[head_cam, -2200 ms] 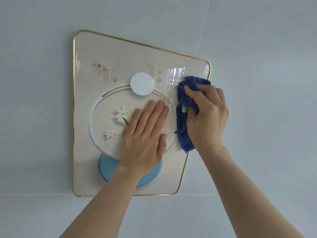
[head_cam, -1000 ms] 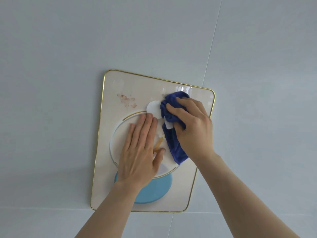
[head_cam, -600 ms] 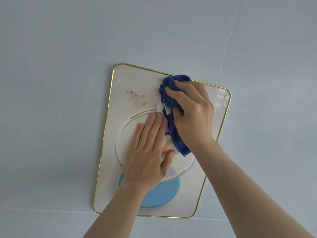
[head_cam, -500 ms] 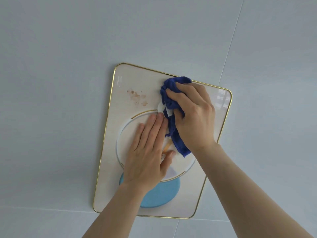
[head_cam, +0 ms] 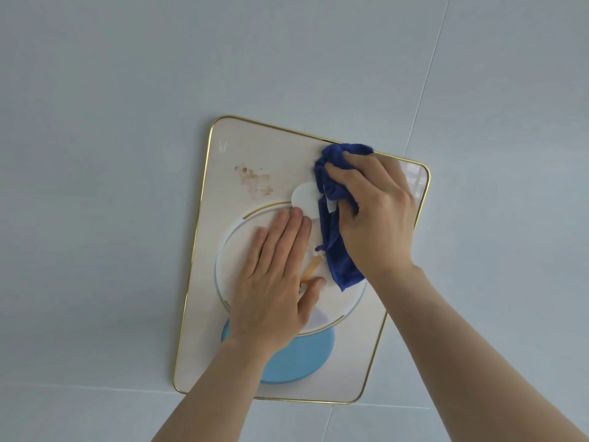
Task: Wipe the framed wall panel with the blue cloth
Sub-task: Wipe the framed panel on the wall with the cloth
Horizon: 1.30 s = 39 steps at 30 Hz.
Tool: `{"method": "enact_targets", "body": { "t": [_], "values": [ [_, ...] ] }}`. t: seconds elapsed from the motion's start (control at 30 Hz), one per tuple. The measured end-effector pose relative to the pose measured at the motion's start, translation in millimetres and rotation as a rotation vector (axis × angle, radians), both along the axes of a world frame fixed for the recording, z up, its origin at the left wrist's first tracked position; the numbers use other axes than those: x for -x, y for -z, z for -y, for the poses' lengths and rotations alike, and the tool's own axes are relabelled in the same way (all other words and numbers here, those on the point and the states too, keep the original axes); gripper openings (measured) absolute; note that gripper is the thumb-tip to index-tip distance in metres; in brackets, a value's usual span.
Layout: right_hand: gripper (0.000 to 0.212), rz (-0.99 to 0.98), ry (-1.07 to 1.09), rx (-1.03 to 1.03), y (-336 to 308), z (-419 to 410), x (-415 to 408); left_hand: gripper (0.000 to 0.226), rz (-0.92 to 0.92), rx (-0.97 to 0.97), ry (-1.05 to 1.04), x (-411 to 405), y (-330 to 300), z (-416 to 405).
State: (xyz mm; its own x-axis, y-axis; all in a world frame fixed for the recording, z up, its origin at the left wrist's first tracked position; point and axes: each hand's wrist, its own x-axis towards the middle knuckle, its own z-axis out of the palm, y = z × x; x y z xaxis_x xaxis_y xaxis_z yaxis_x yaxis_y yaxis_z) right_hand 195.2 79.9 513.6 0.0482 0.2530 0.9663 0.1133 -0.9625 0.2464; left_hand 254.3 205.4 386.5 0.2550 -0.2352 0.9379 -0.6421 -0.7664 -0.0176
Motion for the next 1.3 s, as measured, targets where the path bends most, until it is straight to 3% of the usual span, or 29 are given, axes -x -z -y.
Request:
{"method": "enact_targets", "body": {
  "t": [0.63, 0.83, 1.0, 1.13, 1.3],
  "values": [
    [0.029, -0.076, 0.025, 0.037, 53, 8, 16, 0.088, -0.037, -0.006, 0.033, 4, -2, -4],
    [0.034, -0.198, 0.084, 0.031, 79, 17, 38, 0.075, -0.061, 0.003, 0.084, 11, -5, -9],
    [0.034, -0.29, 0.007, -0.161, 81, 10, 57, 0.075, -0.058, -0.003, 0.164, 24, -10, -25],
    [0.031, -0.146, -0.093, -0.174, 50, -18, 53, 0.077, -0.041, 0.153, 0.137, 21, -12, -47],
    [0.035, -0.174, -0.067, 0.058, 24, -58, 19, 0.103, -0.131, 0.301, 0.055, -6, -11, -71]
  ]
}}
